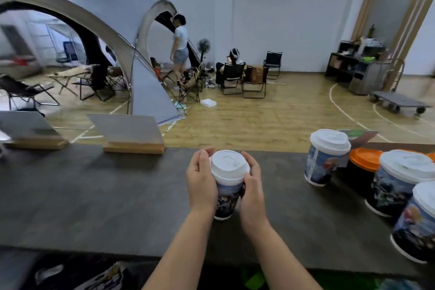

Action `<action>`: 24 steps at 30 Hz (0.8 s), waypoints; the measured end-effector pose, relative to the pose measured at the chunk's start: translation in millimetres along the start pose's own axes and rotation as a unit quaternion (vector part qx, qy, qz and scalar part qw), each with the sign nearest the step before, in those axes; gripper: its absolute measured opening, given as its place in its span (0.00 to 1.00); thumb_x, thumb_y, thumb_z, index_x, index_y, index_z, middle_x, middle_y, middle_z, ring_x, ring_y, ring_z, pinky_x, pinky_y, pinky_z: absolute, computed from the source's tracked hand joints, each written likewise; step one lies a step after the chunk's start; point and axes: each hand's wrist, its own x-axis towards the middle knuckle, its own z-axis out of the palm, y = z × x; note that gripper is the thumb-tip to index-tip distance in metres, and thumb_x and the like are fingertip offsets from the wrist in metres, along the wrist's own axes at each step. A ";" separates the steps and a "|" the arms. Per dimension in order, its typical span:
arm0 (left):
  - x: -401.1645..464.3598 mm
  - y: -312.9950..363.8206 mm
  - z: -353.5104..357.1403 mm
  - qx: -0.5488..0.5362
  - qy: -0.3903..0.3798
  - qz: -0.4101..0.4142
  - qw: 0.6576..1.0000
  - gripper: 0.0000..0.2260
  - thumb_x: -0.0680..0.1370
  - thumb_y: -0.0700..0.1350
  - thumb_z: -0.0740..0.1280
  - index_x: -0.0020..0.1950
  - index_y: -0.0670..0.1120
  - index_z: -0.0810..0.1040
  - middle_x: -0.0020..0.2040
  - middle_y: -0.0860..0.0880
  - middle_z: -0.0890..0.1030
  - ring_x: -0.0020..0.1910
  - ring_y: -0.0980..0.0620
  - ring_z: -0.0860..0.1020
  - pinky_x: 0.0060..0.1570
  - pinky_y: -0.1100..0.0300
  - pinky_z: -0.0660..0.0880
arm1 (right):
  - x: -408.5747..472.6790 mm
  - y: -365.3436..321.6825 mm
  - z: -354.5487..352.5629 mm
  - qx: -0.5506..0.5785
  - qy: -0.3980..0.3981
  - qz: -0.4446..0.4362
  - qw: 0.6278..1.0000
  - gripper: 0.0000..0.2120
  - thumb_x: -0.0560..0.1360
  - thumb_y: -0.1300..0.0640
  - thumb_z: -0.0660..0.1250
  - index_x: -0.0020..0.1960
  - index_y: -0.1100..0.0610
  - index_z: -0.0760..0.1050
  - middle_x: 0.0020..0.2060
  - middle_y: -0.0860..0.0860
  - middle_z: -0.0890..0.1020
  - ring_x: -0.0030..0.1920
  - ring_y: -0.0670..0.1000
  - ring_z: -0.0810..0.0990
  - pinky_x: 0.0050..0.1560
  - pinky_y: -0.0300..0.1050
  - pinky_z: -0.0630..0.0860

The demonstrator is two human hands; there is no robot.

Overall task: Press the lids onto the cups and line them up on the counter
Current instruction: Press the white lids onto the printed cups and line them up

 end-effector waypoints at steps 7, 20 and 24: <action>-6.5 -1.5 -17.6 -0.007 -0.010 0.034 0.999 0.15 0.84 0.40 0.54 0.57 0.45 0.81 0.50 0.48 0.85 0.47 0.56 0.83 0.44 0.63 0.78 | -3.5 14.9 17.7 -0.054 -0.006 -0.015 0.998 0.21 0.68 0.49 0.59 0.60 0.46 0.71 0.56 0.52 0.80 0.55 0.53 0.80 0.54 0.51 0.77; -4.3 -11.6 -21.0 -0.001 -0.008 0.085 0.996 0.18 0.80 0.50 0.52 0.58 0.49 0.80 0.52 0.52 0.84 0.53 0.53 0.82 0.50 0.60 0.79 | 13.1 14.5 16.0 -0.113 -0.019 -0.039 0.993 0.19 0.71 0.43 0.54 0.56 0.45 0.76 0.51 0.49 0.83 0.52 0.51 0.82 0.50 0.48 0.78; -7.1 -14.4 -24.6 0.044 -0.005 0.112 0.993 0.17 0.80 0.50 0.53 0.58 0.51 0.79 0.53 0.54 0.83 0.55 0.53 0.81 0.52 0.57 0.78 | 12.4 15.4 16.5 -0.113 -0.013 -0.042 0.993 0.21 0.71 0.42 0.53 0.60 0.40 0.73 0.52 0.41 0.82 0.52 0.47 0.81 0.50 0.46 0.79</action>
